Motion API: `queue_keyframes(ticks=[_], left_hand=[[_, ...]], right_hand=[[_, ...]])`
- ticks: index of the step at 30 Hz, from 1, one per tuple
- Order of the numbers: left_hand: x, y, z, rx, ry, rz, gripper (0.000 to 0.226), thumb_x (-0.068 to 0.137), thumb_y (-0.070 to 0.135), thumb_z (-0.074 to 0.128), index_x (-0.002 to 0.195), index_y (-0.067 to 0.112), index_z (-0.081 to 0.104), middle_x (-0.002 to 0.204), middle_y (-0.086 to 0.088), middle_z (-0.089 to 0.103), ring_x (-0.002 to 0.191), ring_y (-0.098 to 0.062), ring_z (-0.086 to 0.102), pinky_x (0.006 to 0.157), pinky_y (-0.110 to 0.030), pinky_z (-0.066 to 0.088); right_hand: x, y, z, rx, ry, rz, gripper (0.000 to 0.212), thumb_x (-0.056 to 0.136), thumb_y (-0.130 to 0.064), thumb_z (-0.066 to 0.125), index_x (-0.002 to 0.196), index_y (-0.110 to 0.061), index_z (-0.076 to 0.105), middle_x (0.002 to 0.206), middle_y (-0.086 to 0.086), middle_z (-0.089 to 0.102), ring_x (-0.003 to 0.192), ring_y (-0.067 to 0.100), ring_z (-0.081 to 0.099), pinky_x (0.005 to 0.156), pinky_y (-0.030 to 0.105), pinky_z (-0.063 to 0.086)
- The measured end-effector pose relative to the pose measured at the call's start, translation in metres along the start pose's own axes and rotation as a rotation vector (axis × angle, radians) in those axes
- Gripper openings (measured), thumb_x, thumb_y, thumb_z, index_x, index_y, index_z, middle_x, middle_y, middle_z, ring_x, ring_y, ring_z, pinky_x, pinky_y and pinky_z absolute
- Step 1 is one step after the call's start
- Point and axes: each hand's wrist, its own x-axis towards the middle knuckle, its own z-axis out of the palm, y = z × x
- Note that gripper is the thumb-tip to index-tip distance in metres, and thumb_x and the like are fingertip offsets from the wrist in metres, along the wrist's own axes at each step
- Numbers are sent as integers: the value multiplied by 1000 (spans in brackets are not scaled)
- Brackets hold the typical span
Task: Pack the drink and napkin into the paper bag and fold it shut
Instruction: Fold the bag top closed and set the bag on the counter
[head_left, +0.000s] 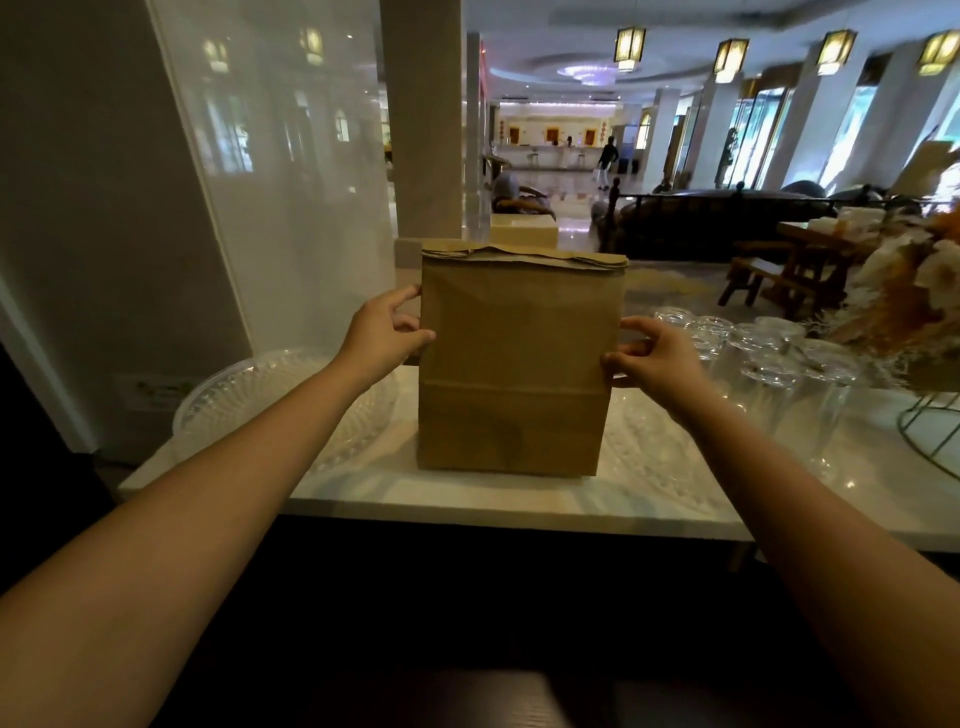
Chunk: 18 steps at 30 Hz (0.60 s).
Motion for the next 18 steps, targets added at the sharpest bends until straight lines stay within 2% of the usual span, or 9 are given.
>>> queue_keyframes(ticks=[2, 7, 9, 14, 18], left_hand=[[3, -4, 2, -12, -1, -12, 63, 82, 5, 64, 138, 16, 38, 78, -2, 67, 73, -12, 66, 54, -11, 52], [5, -13, 8, -37, -4, -22, 63, 82, 2, 63, 139, 14, 38, 92, -18, 69, 84, -26, 68, 75, -32, 56], [6, -15, 9, -40, -6, -26, 63, 82, 3, 63, 139, 14, 38, 94, -19, 69, 85, -27, 68, 79, -35, 56], [6, -16, 11, -43, -30, -38, 64, 83, 5, 63, 140, 14, 35, 92, -13, 68, 80, -20, 66, 71, -26, 54], [3, -13, 8, -46, -43, -46, 66, 83, 6, 64, 141, 15, 33, 94, -12, 68, 80, -19, 66, 64, -19, 52]], right_hand=[[4, 3, 2, 4, 5, 4, 40, 81, 7, 58, 118, -7, 52, 72, 4, 63, 67, 13, 64, 51, 22, 56], [9, 16, 5, -1, 5, 17, 41, 81, 5, 60, 119, -9, 52, 75, 5, 65, 72, 19, 66, 64, 33, 56], [10, 18, 6, 2, 2, 29, 42, 81, 4, 60, 120, -10, 52, 75, 5, 65, 72, 18, 66, 63, 31, 56], [9, 21, 7, 10, -1, 52, 46, 82, 2, 60, 124, -12, 49, 82, 10, 67, 73, 17, 65, 61, 29, 55], [5, 19, 7, -36, 13, 37, 46, 82, 0, 60, 125, -13, 48, 79, 3, 65, 75, 17, 65, 61, 27, 54]])
